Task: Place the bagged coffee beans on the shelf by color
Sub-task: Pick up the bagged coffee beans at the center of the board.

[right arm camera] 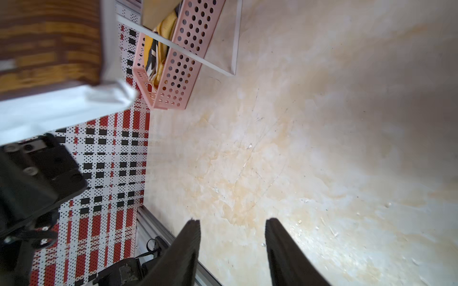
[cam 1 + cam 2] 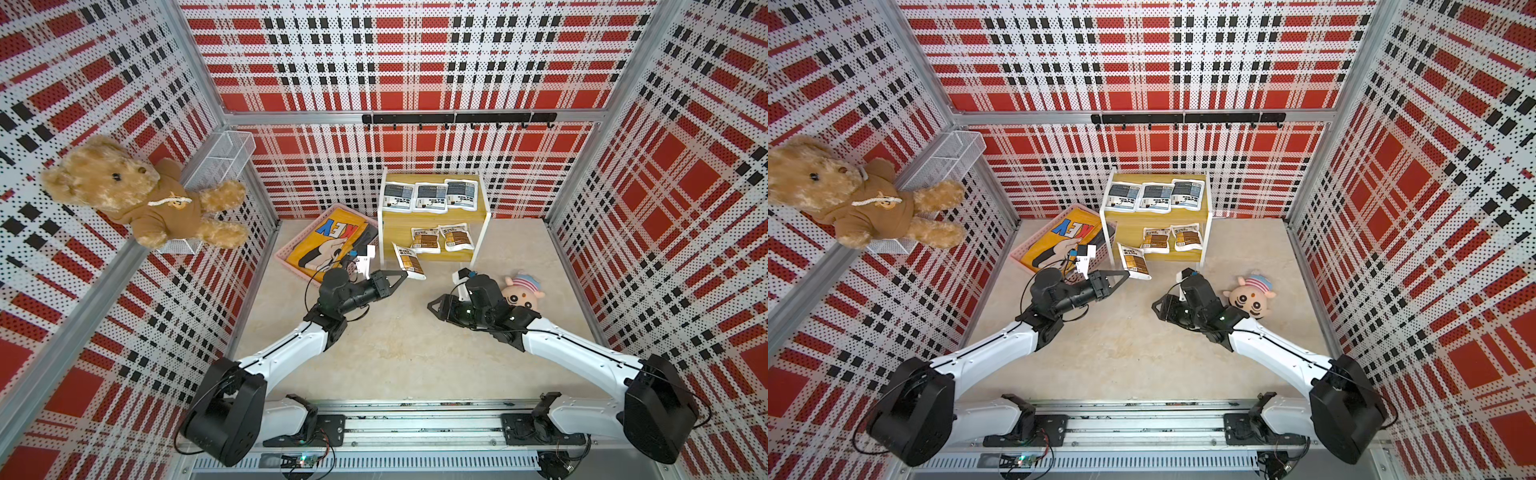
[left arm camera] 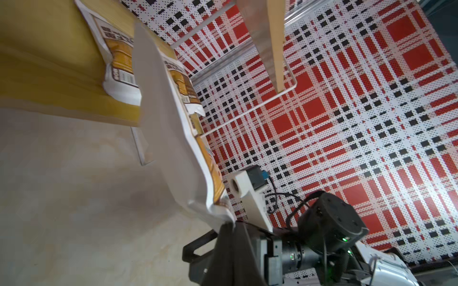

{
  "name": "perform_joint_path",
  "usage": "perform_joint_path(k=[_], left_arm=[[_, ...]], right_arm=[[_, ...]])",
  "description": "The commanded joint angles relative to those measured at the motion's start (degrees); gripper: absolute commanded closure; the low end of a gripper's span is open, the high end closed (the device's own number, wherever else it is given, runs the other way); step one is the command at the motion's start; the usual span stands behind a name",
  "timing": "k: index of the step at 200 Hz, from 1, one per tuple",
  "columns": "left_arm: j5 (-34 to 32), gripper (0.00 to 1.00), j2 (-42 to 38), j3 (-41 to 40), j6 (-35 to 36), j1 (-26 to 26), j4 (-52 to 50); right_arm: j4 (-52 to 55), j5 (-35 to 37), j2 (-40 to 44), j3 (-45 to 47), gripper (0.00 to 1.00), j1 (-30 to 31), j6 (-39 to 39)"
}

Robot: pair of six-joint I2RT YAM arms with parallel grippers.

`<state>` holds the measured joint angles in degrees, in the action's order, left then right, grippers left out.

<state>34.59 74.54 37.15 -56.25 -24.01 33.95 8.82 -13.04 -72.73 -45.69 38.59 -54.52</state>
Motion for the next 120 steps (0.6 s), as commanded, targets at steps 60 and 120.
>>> perform_joint_path(k=[60,120], left_arm=[[-2.6,1.0,4.1,10.8,13.2,3.7,-17.9],[-6.5,1.0,6.6,15.4,17.3,4.2,-25.3]], right_arm=[[-2.0,-2.3,-3.1,-1.4,0.5,-1.9,1.8],[-3.5,-3.1,-5.4,-3.9,0.5,-2.0,2.1]])
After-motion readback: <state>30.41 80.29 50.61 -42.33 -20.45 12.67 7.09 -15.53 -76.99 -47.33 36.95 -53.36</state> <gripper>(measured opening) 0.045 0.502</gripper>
